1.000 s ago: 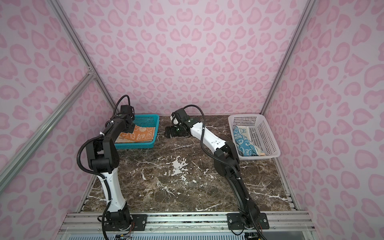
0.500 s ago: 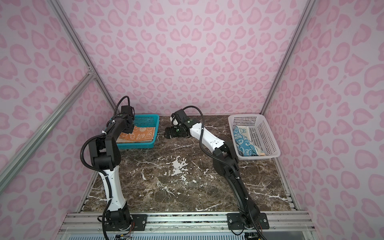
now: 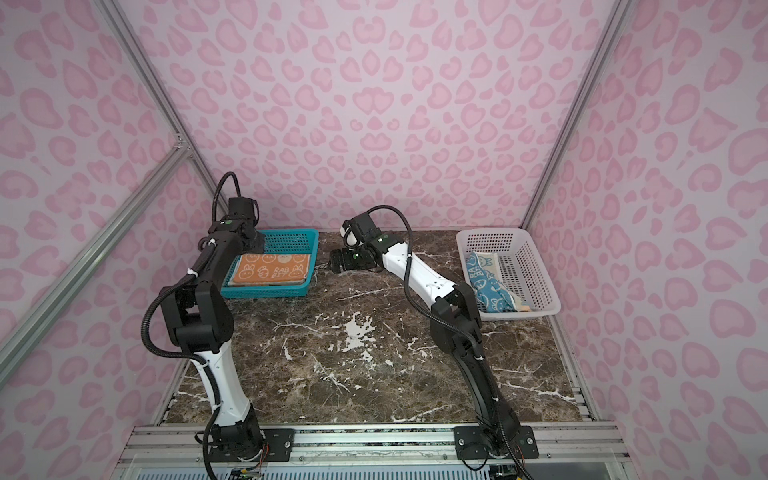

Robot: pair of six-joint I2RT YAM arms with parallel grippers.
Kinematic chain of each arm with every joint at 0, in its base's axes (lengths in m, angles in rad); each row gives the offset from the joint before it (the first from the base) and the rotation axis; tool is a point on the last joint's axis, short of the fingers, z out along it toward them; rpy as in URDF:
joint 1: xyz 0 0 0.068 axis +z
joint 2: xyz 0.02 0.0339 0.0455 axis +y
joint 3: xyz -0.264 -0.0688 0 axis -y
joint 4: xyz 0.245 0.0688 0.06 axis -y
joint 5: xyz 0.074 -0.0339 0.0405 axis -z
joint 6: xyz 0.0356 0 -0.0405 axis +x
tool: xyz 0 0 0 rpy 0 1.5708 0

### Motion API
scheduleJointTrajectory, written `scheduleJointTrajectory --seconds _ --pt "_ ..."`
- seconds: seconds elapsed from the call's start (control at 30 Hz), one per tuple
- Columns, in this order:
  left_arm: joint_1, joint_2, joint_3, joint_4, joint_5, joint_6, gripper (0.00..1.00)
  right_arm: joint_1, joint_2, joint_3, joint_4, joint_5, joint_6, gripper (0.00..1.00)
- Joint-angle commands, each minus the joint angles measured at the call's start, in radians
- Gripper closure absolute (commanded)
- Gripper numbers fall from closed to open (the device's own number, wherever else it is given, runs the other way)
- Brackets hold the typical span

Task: Fold and stack the towels
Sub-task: 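Grasp the blue towel in the white basket with the right gripper while the left approaches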

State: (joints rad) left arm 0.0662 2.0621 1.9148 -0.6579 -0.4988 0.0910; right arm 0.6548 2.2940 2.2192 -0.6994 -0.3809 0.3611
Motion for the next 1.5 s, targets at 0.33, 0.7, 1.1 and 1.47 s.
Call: scheduleJointTrajectory --seconds 0.33,0.7,1.1,1.47 --pt "-0.396 -0.190 -0.126 0.113 0.046 -0.015 0.02 -0.251 -0.430 -0.388 0.004 0.291 0.006 0.02" --pt "-0.828 -0.021 0.051 0.207 -0.099 0.123 0.02 -0.684 -0.727 -0.878 0.108 0.373 0.210 0.02" --pt "-1.059 0.172 0.296 0.228 -0.136 0.194 0.02 -0.822 -0.618 -0.984 0.129 0.271 0.213 0.09" --pt "-1.077 0.162 0.286 0.181 -0.119 0.146 0.02 -0.824 -0.497 -0.990 0.195 0.189 0.202 0.48"
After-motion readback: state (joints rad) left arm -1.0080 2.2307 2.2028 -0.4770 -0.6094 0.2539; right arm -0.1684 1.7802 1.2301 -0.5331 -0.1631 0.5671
